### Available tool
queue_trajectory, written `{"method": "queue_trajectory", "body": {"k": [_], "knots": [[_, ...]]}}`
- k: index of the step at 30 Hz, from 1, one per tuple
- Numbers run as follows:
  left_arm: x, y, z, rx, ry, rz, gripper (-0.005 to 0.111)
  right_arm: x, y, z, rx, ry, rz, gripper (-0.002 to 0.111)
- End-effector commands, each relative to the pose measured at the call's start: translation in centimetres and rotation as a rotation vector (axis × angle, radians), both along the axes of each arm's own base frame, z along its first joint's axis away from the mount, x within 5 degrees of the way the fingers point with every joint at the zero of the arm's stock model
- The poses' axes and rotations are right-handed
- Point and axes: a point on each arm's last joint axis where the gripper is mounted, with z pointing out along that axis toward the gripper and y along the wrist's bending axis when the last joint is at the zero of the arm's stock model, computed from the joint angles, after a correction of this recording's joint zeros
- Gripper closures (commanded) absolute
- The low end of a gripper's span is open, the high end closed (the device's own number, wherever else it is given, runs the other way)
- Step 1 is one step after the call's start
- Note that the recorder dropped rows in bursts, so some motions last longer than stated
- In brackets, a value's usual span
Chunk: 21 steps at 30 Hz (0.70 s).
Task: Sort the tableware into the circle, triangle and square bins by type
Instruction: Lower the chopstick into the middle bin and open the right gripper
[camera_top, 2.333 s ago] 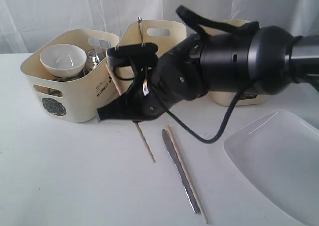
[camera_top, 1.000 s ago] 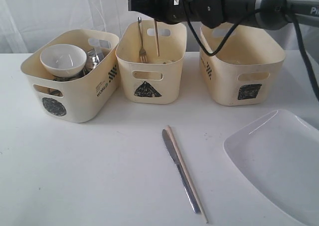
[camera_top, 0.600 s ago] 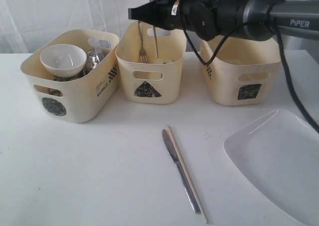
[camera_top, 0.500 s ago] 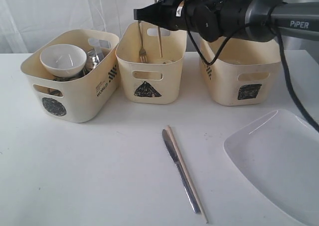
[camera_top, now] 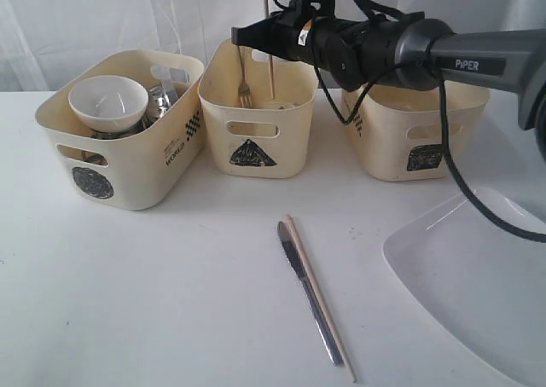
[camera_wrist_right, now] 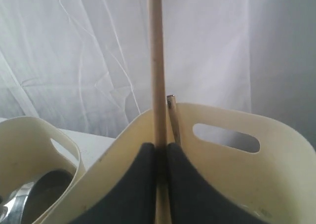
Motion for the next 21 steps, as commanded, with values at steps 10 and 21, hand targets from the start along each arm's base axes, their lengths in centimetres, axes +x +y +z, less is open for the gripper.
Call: {"method": "queue_trajectory", "body": {"k": [10, 21], "knots": [[0.0, 0.0, -0.1, -0.008, 0.004, 0.004, 0.081, 1.5, -1.7, 0.4, -0.082, -0.029, -0.025, 0.108], [0.0, 0.0, -0.1, -0.008, 0.004, 0.004, 0.081, 1.9, -1.8, -1.3, -0.093, 0.01, -0.028, 0.108]]}}
